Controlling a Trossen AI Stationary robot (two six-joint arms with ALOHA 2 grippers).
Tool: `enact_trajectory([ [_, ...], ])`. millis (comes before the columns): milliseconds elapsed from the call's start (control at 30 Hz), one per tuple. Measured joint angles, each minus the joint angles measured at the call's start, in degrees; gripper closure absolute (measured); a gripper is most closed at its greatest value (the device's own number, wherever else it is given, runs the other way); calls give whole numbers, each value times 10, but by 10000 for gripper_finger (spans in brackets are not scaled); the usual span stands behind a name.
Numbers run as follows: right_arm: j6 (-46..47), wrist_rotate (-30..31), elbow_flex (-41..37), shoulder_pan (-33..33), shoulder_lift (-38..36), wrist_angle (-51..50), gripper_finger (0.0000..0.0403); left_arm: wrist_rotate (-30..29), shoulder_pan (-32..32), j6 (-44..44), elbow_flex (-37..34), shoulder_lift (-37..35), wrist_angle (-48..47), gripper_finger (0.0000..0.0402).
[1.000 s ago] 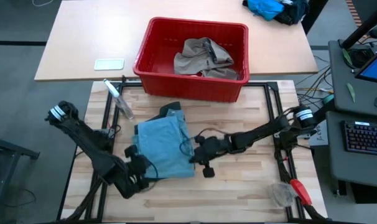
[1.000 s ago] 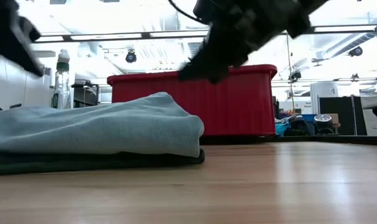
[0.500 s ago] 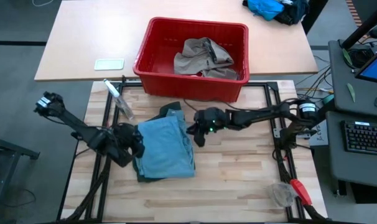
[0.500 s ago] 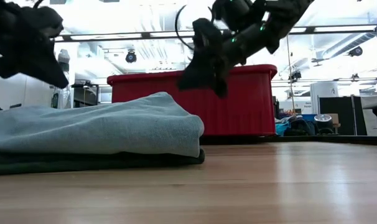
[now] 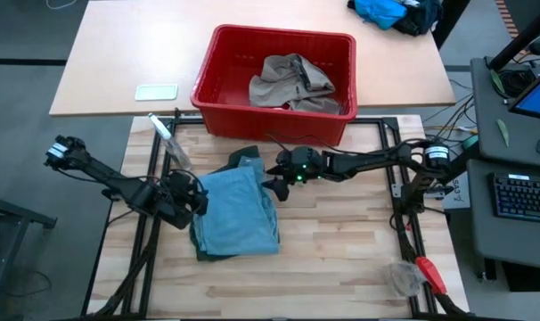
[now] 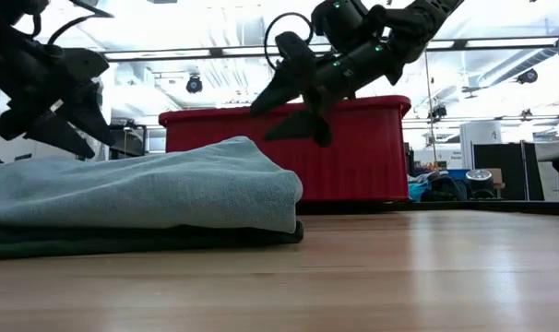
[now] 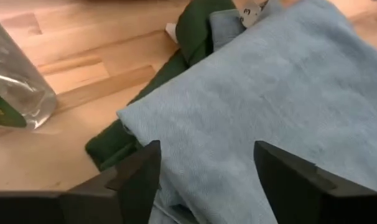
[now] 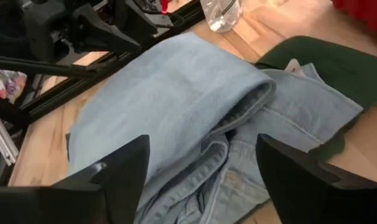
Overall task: Fold Laundry from Bin
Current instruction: Stack the blue jeans on top of the green polo shirt
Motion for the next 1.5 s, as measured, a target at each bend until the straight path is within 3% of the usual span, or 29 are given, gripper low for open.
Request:
enact_trajectory([
  [133,-1,0,27,0,30,0,100,-17,0,1,0,9,7,149],
  [367,0,0,74,0,86,-4,88,-25,1,0,0,26,15,159],
  [900,-1,0,83,-1,93,-5,96,-23,33,-47,0,117,35,162],
  [1133,-4,0,83,-1,93,-6,101,17,33,-60,0,131,22,162],
  [1367,2,1,83,-1,96,-2,113,10,32,-32,0,143,53,164],
  [1500,5,9,82,-1,97,-2,133,5,32,-1,0,156,89,186],
])
